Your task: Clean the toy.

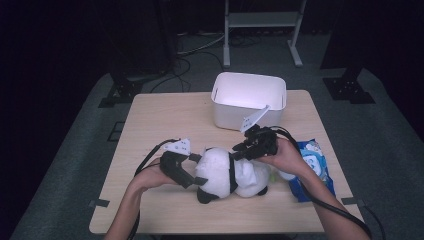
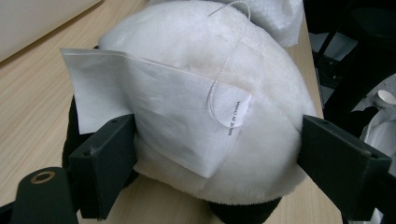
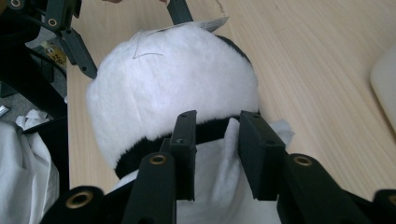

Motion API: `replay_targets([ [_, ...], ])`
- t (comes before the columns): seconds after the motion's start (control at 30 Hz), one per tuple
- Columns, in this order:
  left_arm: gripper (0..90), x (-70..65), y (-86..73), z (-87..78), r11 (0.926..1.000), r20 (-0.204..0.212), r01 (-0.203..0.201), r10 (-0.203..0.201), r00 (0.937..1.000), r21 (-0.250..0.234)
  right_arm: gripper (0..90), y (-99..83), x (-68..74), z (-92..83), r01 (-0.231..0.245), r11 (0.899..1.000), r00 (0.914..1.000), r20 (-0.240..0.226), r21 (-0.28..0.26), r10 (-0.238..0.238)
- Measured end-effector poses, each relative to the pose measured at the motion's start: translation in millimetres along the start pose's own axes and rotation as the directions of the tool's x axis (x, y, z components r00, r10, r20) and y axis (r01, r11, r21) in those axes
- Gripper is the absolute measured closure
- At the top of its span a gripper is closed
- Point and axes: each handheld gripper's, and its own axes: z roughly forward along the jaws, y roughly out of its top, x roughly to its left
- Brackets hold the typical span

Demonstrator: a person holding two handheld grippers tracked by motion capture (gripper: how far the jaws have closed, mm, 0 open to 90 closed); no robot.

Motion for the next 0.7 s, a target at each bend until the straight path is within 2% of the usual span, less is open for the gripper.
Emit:
replay_targets([
  [0.03, 13.0, 0.1, -0.1, 0.0, 1.0000, 0.000, 0.002, -0.002, 1.0000, -0.001, 61.6, -1.6, -1.5, -3.2, 0.011, 1.000, 0.9999, 0.003, -0.002, -0.011],
  [0.13, 13.0, -0.1, -0.1, 0.2, 1.0000, 0.001, 0.004, -0.004, 1.0000, -0.003, 57.6, -4.6, -0.8, -7.6, 0.007, 1.000, 1.0000, 0.001, 0.011, -0.007],
  [0.33, 13.0, -0.2, 0.0, 0.3, 1.0000, 0.001, 0.009, -0.009, 1.0000, -0.002, 47.9, -15.8, 6.6, -9.9, 0.038, 0.997, 0.9992, 0.009, 0.070, -0.038],
  [0.47, 13.0, -0.2, 0.0, 0.5, 1.0000, 0.002, 0.008, -0.008, 1.0000, -0.003, 41.4, -22.8, 13.3, -9.2, 0.071, 0.994, 0.9973, 0.010, 0.083, -0.072],
  [0.53, 13.0, -0.2, 0.0, 0.7, 1.0000, 0.002, 0.008, -0.008, 1.0000, -0.004, 38.4, -25.5, 17.7, -6.9, 0.093, 0.991, 0.9955, 0.009, 0.094, -0.094],
  [0.63, 13.0, 0.2, 0.0, 0.9, 1.0000, 0.001, 0.005, -0.005, 1.0000, 0.000, 35.3, -28.4, 25.9, -2.1, 0.129, 0.986, 0.9903, 0.039, 0.103, -0.134],
  [0.7, 13.0, 0.3, -0.1, 1.0, 0.9999, 0.000, 0.012, -0.012, 0.9999, -0.001, 34.5, -29.9, 31.1, 1.5, 0.160, 0.981, 0.9832, 0.071, 0.107, -0.168],
])
